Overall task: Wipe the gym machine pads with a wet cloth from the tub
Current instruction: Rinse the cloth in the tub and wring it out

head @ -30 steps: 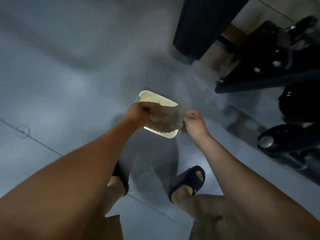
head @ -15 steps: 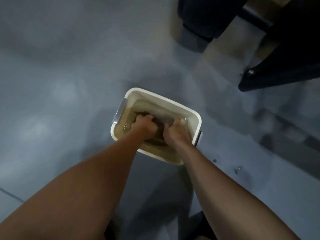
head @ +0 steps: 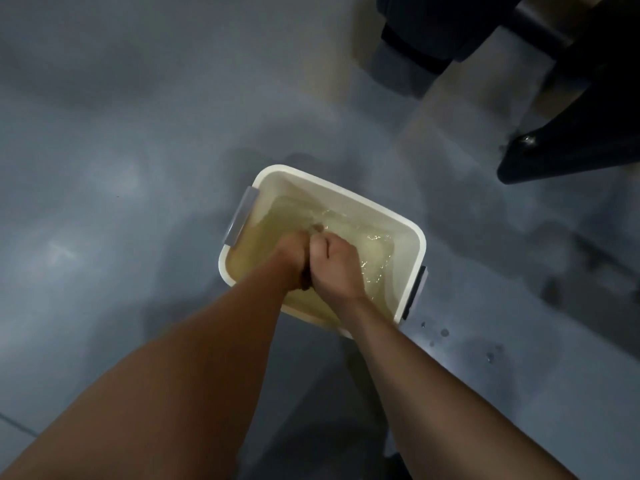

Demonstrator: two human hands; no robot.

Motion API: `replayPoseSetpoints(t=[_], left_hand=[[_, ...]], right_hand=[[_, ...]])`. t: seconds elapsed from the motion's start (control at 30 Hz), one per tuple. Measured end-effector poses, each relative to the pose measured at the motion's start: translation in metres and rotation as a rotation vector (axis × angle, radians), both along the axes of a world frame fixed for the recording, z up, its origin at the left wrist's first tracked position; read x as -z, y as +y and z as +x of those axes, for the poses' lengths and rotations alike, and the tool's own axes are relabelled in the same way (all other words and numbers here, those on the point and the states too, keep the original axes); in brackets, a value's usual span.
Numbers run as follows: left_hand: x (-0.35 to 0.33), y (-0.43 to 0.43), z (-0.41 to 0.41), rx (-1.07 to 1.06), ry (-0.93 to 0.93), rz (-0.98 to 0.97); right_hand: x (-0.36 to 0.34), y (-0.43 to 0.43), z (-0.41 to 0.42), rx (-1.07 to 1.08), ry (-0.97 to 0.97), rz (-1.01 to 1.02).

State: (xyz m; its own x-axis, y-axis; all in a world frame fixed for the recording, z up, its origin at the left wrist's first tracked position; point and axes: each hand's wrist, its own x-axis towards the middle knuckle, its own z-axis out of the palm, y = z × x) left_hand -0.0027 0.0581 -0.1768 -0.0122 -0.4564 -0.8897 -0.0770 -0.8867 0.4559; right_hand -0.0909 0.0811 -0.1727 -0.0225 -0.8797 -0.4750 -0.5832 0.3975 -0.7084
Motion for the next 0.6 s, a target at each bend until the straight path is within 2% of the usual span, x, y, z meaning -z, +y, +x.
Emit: replayPoseSetpoints(t=[0.07,0.13,0.2,0.23,0.3,0.33,0.4,0.47,0.5,0.6], left_hand=[[0.000,0.001,-0.002,0.031,0.015,0.006],[0.008,-0.003,-0.001,0.042,-0.038,-0.020],[0.019,-0.007,0.004,0.126,-0.159,-0.073],[0.025,-0.007,0.004,0.084,-0.170,-0.078],[0.017,-0.006,0.003,-0.080,-0.028,-0.004],[0.016,-0.004,0.003,-0.116,0.020,0.025],[0.014,0.001,0.002,0.085,0.026,-0.068],[0.014,0.000,0.006,0.066,0.025,-0.079],[0.014,-0.002,0.010,0.041,0.022,-0.111],[0.008,-0.001,0.012,-0.064,0.049,-0.117]], right_hand=[[0.010,-0.010,-0.007,-0.021,0.171,0.002],[0.019,-0.015,-0.014,0.067,0.302,0.041],[0.024,-0.013,-0.015,0.195,0.335,0.191],[0.026,-0.011,-0.013,0.214,0.328,0.285],[0.026,-0.010,-0.010,0.142,0.240,0.394],[0.023,-0.009,-0.009,0.112,0.156,0.366],[0.012,-0.006,-0.006,0.095,-0.024,0.241],[0.000,-0.001,-0.004,0.061,-0.122,0.066],[-0.004,0.001,-0.002,-0.007,-0.107,-0.027],[-0.001,-0.001,-0.005,-0.244,0.124,-0.185]])
